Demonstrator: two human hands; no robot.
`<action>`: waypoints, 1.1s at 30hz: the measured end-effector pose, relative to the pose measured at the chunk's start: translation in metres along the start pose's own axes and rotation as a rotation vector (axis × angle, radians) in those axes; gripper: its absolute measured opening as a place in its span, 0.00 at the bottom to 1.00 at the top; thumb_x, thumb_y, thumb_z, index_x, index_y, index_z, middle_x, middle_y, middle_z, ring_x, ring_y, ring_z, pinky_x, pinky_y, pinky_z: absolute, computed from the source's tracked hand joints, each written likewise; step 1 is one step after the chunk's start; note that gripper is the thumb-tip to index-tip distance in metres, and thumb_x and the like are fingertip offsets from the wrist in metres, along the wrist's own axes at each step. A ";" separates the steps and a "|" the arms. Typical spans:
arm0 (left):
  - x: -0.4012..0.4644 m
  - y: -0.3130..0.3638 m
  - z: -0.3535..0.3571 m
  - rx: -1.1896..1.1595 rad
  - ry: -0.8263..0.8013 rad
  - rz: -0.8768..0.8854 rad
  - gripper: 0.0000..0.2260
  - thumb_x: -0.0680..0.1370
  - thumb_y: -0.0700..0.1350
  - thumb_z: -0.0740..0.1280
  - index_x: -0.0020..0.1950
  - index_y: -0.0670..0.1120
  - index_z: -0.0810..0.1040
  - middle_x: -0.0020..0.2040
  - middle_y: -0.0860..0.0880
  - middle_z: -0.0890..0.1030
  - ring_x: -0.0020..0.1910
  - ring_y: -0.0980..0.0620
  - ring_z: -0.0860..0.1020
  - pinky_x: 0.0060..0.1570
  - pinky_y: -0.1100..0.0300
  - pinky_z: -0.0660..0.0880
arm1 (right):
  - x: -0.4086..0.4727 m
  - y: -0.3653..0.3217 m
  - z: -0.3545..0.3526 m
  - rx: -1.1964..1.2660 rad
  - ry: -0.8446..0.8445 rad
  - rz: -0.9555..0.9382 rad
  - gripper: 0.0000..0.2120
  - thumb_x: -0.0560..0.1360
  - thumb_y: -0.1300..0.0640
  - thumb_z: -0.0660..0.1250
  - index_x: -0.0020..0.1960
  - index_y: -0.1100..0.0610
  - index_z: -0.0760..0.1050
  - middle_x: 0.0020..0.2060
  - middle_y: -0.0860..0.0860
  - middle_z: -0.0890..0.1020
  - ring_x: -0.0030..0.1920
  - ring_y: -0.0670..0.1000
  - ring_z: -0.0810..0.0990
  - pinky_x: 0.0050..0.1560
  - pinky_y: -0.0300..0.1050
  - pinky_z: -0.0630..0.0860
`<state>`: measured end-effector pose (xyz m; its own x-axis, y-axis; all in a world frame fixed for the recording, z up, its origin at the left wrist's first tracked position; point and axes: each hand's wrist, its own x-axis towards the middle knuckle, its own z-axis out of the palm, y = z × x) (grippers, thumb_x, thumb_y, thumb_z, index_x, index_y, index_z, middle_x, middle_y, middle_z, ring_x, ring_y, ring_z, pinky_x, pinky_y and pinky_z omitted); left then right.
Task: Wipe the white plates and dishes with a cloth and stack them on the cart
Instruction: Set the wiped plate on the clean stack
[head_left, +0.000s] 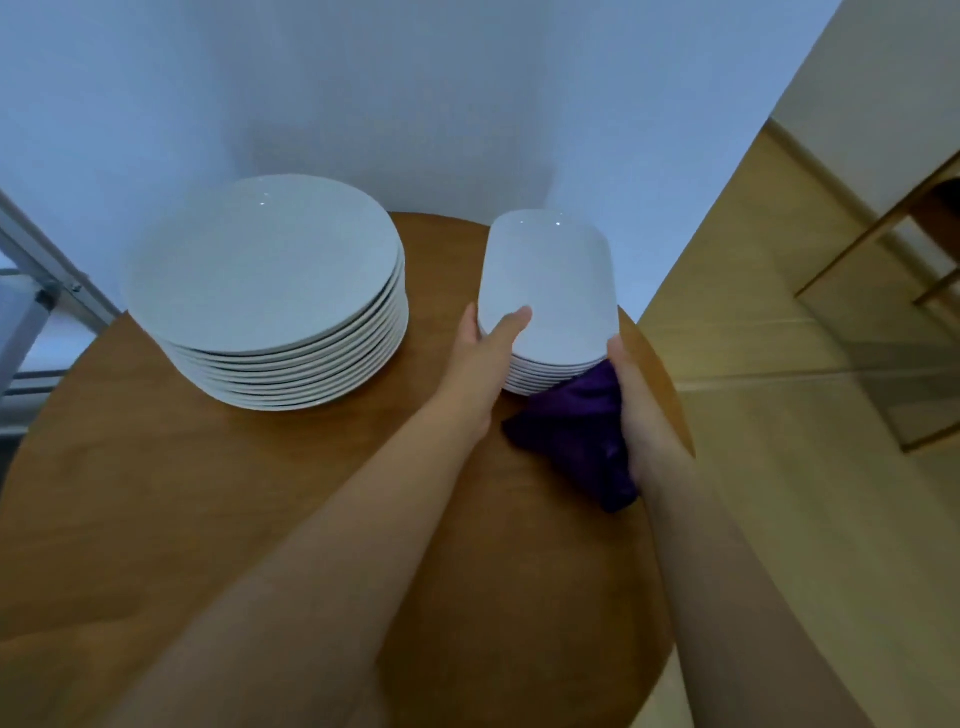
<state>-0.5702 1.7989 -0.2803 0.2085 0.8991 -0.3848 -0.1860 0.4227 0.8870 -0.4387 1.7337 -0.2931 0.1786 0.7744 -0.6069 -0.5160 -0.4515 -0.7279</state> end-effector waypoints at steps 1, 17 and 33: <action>0.002 -0.001 0.002 -0.009 0.015 0.009 0.24 0.76 0.46 0.67 0.71 0.51 0.66 0.62 0.52 0.76 0.60 0.51 0.75 0.51 0.60 0.75 | 0.003 0.000 -0.001 -0.016 0.000 -0.001 0.26 0.69 0.33 0.66 0.56 0.52 0.78 0.44 0.53 0.86 0.43 0.53 0.85 0.33 0.43 0.80; -0.061 -0.026 -0.038 0.072 0.107 0.054 0.25 0.74 0.38 0.65 0.69 0.55 0.66 0.57 0.56 0.74 0.52 0.58 0.74 0.38 0.68 0.72 | -0.046 0.054 0.008 -0.145 0.097 0.037 0.23 0.66 0.39 0.72 0.54 0.51 0.76 0.41 0.53 0.85 0.43 0.55 0.84 0.41 0.47 0.81; -0.202 -0.066 -0.130 -0.019 0.104 0.005 0.10 0.78 0.49 0.64 0.55 0.62 0.74 0.55 0.59 0.78 0.55 0.53 0.77 0.38 0.66 0.78 | -0.177 0.185 0.062 -0.032 0.091 0.054 0.26 0.68 0.39 0.70 0.62 0.45 0.67 0.54 0.51 0.79 0.52 0.55 0.80 0.53 0.54 0.79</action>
<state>-0.7249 1.6042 -0.2944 0.1067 0.9079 -0.4054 -0.2049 0.4191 0.8845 -0.6175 1.5400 -0.3008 0.2276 0.7060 -0.6706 -0.5004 -0.5060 -0.7025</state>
